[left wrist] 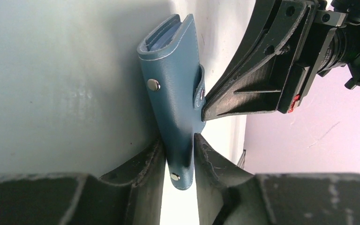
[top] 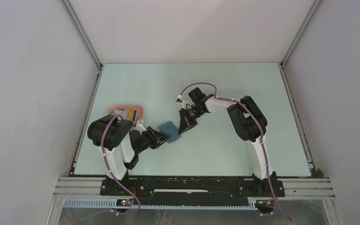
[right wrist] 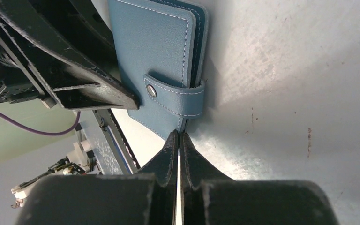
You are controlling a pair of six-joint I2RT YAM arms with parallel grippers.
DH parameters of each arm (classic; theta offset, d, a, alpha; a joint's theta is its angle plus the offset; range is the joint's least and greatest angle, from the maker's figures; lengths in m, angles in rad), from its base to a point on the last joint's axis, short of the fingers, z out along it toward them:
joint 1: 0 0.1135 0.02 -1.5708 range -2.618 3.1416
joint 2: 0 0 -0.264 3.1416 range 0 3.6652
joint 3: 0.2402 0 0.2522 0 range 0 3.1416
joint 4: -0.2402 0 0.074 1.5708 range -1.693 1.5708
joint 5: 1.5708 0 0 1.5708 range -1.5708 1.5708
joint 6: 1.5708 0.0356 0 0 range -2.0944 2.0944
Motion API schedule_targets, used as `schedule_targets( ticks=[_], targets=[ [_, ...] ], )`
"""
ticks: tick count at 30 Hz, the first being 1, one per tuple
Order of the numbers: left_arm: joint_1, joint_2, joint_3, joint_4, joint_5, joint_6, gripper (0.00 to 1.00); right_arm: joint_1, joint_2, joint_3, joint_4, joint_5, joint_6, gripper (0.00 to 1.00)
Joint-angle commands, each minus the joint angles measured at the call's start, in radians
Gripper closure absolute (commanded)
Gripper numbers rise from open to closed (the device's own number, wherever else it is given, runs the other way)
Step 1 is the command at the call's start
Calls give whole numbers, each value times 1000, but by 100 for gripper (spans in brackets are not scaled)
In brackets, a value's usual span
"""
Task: Put the credit cards into the card holder
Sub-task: Move the card holder to the center of the board, then open the card holder at the center of the board.
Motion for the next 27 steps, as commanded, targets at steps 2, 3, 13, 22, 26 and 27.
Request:
schedule_targets(
  ticks=[2,3,13,22,26,27],
  targets=[
    [-14,16,-5,62,40,0,74,3,5,-1,12,-66,-8,98],
    [-13,10,-6,61,41,4,79,2,3,1,12,-71,-10,98],
    [-45,-102,-32,61,32,81,100,-42,-157,25,-166,-55,-300,61],
    [-252,-492,84,-426,-115,175,100,-88,-775,-268,-223,-29,-773,43],
    [-365,-728,303,-1003,-282,315,100,-62,-976,-411,-162,-3,-1017,40],
    [-391,-767,352,-1100,-318,340,100,-51,-988,-413,-166,38,-1044,40]
  ],
)
